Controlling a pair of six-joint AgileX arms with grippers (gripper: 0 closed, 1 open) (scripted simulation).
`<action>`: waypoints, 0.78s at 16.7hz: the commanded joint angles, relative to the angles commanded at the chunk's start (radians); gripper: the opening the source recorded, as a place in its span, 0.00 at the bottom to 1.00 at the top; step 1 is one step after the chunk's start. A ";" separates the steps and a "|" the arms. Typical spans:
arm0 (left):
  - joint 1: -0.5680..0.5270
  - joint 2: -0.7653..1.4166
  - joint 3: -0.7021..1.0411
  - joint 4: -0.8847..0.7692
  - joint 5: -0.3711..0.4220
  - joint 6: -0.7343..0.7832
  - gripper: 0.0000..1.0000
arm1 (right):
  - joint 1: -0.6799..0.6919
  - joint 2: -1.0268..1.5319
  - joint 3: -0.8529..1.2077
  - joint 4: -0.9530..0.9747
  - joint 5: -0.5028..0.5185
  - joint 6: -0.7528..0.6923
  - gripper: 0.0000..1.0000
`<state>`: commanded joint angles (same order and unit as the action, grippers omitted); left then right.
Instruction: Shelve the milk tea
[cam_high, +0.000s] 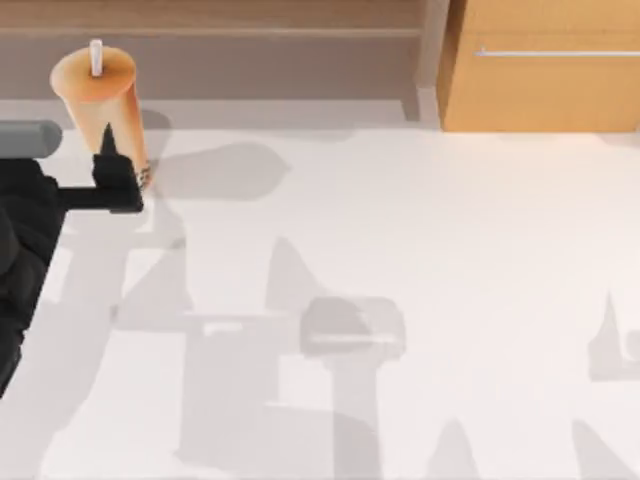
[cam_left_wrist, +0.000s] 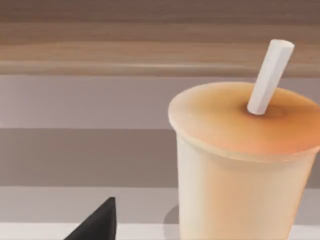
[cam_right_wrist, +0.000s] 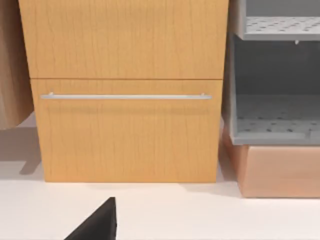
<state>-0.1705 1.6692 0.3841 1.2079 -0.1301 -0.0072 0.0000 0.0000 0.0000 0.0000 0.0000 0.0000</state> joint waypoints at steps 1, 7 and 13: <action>-0.007 0.069 0.015 0.048 -0.005 -0.001 1.00 | 0.000 0.000 0.000 0.000 0.000 0.000 1.00; -0.027 0.261 0.056 0.184 -0.020 -0.005 1.00 | 0.000 0.000 0.000 0.000 0.000 0.000 1.00; -0.022 0.268 0.068 0.176 -0.016 -0.005 1.00 | 0.000 0.000 0.000 0.000 0.000 0.000 1.00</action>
<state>-0.1921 1.9375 0.4519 1.3842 -0.1462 -0.0118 0.0000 0.0000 0.0000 0.0000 0.0000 0.0000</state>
